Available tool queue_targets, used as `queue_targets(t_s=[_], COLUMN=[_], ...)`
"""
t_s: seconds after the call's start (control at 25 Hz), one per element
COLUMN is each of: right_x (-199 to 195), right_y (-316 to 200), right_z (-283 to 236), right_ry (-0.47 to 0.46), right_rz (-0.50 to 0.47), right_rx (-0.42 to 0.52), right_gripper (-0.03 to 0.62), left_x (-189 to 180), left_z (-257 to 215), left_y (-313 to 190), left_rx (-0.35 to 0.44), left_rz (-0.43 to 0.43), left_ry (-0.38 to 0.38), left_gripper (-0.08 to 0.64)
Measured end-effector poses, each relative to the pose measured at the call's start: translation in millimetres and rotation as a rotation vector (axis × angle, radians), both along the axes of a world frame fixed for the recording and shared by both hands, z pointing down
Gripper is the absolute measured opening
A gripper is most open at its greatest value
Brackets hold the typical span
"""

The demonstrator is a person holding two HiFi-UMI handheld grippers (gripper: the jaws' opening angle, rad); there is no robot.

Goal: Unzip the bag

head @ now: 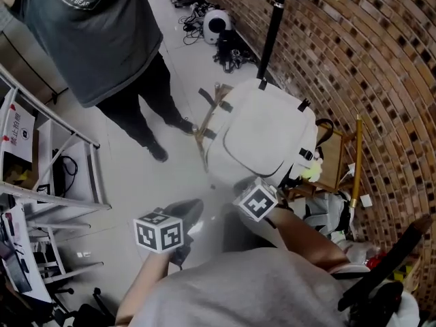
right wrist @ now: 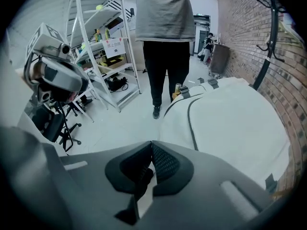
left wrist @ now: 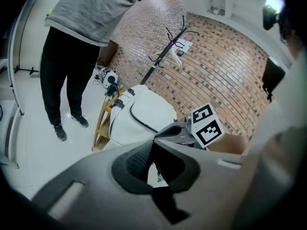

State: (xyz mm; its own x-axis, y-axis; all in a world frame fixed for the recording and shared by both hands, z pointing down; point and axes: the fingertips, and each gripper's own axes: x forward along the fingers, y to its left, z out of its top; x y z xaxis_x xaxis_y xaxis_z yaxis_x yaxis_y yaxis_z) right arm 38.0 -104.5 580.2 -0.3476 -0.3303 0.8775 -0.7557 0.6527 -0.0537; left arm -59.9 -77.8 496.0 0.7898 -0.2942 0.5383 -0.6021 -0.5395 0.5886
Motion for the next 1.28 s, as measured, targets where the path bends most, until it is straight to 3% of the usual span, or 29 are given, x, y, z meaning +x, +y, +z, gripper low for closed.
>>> queue_targets(t_s=[0.52, 0.68, 1.28], right_x=[-33.5, -30.8, -52.9], right_y=[-36.7, -53.7, -103.3], right_z=[-0.9, 1.5, -25.2], right_ry=[-0.059, -0.027, -0.151], right_rz=[-0.054, -0.054, -0.055], right_rx=[-0.063, -0.044, -0.066], right_gripper=[0.004, 0.005, 0.003], left_x=[-24.4, -30.5, -31.1], left_z=[-0.3, 3.7, 4.5], left_y=[-24.1, -30.9, -47.4], left_rx=[-0.006, -0.009, -0.024], left_rz=[-0.100, -0.121, -0.154], left_ry=[0.015, 0.013, 0.028], left_gripper=[0.002, 0.002, 0.002])
